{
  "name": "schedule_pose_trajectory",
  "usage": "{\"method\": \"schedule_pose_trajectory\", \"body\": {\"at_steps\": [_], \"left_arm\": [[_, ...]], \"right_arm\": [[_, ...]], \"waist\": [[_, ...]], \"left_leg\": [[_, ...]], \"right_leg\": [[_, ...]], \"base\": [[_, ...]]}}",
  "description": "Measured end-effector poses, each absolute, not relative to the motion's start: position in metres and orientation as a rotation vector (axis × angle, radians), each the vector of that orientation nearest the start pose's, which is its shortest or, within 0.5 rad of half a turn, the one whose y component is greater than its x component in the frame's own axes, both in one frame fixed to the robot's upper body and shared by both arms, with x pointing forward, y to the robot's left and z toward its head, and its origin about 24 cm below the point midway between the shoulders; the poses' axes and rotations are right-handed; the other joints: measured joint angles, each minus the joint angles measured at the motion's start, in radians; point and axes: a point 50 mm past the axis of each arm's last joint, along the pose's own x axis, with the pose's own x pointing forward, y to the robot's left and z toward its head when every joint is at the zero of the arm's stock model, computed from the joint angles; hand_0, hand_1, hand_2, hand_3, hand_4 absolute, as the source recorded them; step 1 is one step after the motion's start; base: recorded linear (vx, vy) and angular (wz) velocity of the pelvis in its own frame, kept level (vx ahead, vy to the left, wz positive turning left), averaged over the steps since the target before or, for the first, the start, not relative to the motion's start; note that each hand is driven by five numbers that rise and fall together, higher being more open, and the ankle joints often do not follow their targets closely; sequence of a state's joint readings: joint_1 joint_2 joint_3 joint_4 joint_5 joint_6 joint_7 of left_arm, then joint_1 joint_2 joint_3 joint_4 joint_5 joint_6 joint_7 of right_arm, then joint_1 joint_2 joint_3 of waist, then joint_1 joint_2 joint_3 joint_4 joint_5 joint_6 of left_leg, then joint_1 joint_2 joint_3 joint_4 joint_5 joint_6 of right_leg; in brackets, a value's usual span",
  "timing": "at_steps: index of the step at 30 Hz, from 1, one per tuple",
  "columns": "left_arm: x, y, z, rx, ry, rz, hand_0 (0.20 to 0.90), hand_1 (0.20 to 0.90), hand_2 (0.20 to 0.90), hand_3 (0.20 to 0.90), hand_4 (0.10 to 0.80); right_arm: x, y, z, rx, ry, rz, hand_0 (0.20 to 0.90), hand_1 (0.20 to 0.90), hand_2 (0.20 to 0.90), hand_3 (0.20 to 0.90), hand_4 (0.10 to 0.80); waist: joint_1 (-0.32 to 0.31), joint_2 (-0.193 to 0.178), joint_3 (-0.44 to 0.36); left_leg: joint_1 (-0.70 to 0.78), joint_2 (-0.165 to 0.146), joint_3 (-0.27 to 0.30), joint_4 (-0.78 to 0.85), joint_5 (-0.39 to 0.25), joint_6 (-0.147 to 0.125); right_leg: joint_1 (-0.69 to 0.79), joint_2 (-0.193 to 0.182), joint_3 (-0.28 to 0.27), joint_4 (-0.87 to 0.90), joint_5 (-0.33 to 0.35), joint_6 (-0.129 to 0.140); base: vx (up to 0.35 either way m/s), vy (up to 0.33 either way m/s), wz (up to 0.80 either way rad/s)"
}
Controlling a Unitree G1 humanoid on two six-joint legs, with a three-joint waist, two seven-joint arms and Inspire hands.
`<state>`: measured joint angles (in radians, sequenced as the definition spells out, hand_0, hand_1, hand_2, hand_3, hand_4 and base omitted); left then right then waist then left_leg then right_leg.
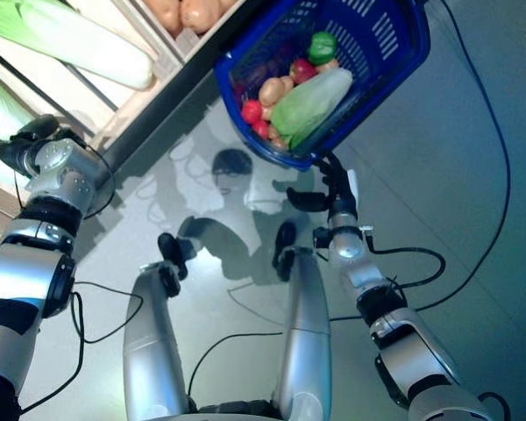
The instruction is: Put vegetables into the basket
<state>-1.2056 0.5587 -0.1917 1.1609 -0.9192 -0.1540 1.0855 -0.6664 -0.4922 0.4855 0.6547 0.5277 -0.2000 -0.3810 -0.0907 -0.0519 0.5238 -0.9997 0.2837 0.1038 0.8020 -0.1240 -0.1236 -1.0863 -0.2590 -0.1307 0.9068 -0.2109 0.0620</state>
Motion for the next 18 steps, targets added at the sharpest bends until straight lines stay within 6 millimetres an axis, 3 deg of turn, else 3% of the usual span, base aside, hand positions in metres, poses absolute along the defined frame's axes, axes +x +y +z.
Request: {"method": "schedule_pose_trajectory", "body": {"at_steps": [1,2,3,4,10,18], "left_arm": [[0.382,0.289,0.218,-0.467,-0.059,1.240,0.752,0.752,0.752,0.752,0.701],[0.382,0.289,0.219,-0.478,-0.063,1.243,0.587,0.587,0.587,0.587,0.591],[0.381,0.292,0.221,-0.500,-0.074,1.250,0.476,0.476,0.476,0.476,0.518],[0.380,0.294,0.221,-0.516,-0.078,1.259,0.300,0.300,0.300,0.300,0.400],[0.366,0.322,0.207,-0.616,-0.126,1.296,0.300,0.300,0.300,0.300,0.400],[0.366,0.329,0.202,-0.662,-0.135,1.228,0.300,0.300,0.300,0.300,0.400]], "right_arm": [[0.363,-0.189,0.102,-0.176,-0.103,-0.143,0.900,0.900,0.900,0.900,0.800],[0.364,-0.189,0.103,-0.177,-0.108,-0.143,0.900,0.900,0.900,0.900,0.800],[0.364,-0.189,0.105,-0.177,-0.113,-0.143,0.900,0.900,0.900,0.900,0.800],[0.365,-0.189,0.105,-0.177,-0.115,-0.142,0.900,0.900,0.900,0.900,0.800],[0.361,-0.191,0.103,-0.172,-0.120,-0.154,0.900,0.900,0.900,0.900,0.800],[0.356,-0.192,0.094,-0.166,-0.098,-0.161,0.900,0.900,0.900,0.900,0.800]], "waist": [[0.000,0.000,0.000],[0.000,0.000,0.000],[0.000,0.000,0.000],[0.000,0.000,0.000],[0.005,-0.001,0.000],[0.014,-0.011,0.001]], "left_leg": [[-0.002,-0.001,-0.002,0.000,-0.001,-0.002],[-0.007,-0.002,-0.005,-0.001,-0.002,-0.002],[-0.011,-0.003,-0.010,-0.003,-0.002,-0.002],[-0.012,-0.003,-0.013,-0.003,-0.001,-0.002],[-0.038,-0.003,-0.031,0.008,-0.001,0.000],[-0.028,-0.003,-0.040,0.037,-0.007,-0.010]], "right_leg": [[-0.005,0.000,0.000,0.000,0.000,0.000],[-0.011,0.000,-0.001,0.000,0.002,-0.002],[-0.017,0.001,-0.004,0.001,0.002,-0.003],[-0.019,0.001,-0.006,0.001,0.003,-0.003],[-0.041,0.006,-0.017,0.023,-0.005,-0.021],[-0.020,-0.002,-0.018,0.040,-0.007,-0.021]], "base": [[-0.023,0.013,-0.12],[-0.023,0.011,-0.10],[-0.027,0.011,-0.09],[-0.027,0.012,-0.07],[-0.016,-0.001,0.02],[-0.005,-0.003,0.01]]}}
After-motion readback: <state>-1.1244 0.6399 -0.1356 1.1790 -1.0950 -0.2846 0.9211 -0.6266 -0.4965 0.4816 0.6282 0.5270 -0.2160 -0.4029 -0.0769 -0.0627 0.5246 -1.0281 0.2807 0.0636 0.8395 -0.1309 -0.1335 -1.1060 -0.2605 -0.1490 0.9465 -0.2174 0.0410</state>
